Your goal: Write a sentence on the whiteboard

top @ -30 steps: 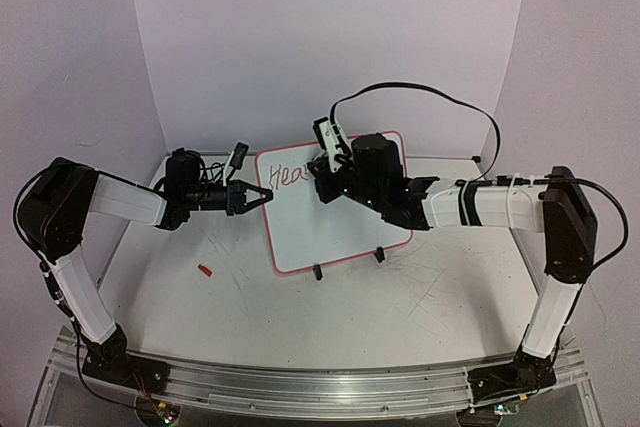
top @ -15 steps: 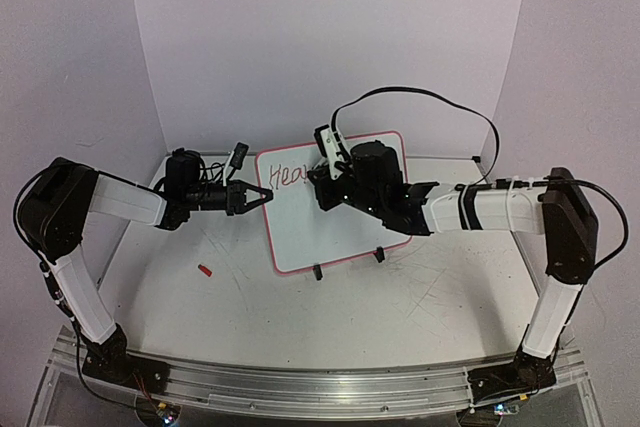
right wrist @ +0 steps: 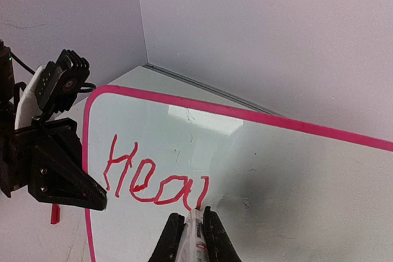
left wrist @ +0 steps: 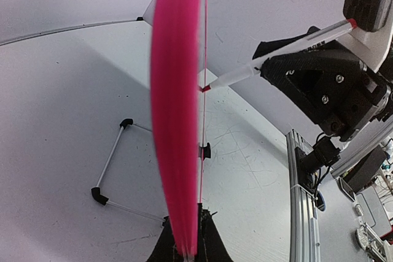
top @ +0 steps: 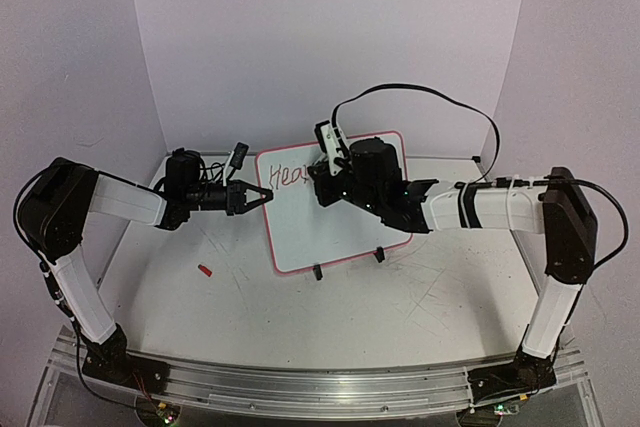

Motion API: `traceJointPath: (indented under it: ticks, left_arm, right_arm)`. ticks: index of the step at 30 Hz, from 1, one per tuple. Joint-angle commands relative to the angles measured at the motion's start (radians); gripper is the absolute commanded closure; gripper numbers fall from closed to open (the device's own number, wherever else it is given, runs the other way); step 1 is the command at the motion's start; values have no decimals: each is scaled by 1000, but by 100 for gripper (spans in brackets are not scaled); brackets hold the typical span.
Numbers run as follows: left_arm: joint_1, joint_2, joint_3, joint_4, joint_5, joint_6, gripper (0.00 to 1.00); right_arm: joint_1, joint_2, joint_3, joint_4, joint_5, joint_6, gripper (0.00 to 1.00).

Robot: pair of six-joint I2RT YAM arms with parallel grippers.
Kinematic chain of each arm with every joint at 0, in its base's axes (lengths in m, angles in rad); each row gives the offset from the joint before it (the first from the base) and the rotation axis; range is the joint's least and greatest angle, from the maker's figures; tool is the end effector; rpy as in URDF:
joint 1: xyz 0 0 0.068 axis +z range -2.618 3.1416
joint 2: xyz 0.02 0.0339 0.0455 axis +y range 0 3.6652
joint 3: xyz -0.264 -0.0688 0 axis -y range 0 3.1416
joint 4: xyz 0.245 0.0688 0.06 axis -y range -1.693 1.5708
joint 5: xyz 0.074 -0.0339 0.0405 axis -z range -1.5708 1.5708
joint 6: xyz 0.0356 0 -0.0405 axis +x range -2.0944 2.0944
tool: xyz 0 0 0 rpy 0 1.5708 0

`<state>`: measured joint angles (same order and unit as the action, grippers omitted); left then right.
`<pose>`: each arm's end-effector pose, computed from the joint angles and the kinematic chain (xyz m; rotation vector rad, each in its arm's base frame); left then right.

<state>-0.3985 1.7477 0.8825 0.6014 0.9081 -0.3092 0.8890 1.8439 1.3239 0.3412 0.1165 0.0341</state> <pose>0.3242 -0.1670 0.2008 0.7574 1.7799 -1.3103 0.2813 0.3400 0.2786 -0.6594 1.6569 0.5697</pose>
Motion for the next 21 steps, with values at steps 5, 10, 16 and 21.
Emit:
traceJointPath:
  ticks: [5, 10, 16, 21]
  left_arm:
    - [2, -16, 22, -7, -71, 107, 100]
    - [2, -15, 24, -8, -71, 108, 100]
    - [3, -13, 24, -8, -70, 107, 100]
    - [3, -13, 26, -8, -69, 107, 100]
  right_arm:
    - [-10, 24, 65, 21, 88, -6, 100]
    - [-11, -4, 49, 26, 122, -1, 100]
    - [-11, -93, -12, 71, 36, 0, 100]
    - [-25, -94, -13, 72, 15, 18, 100]
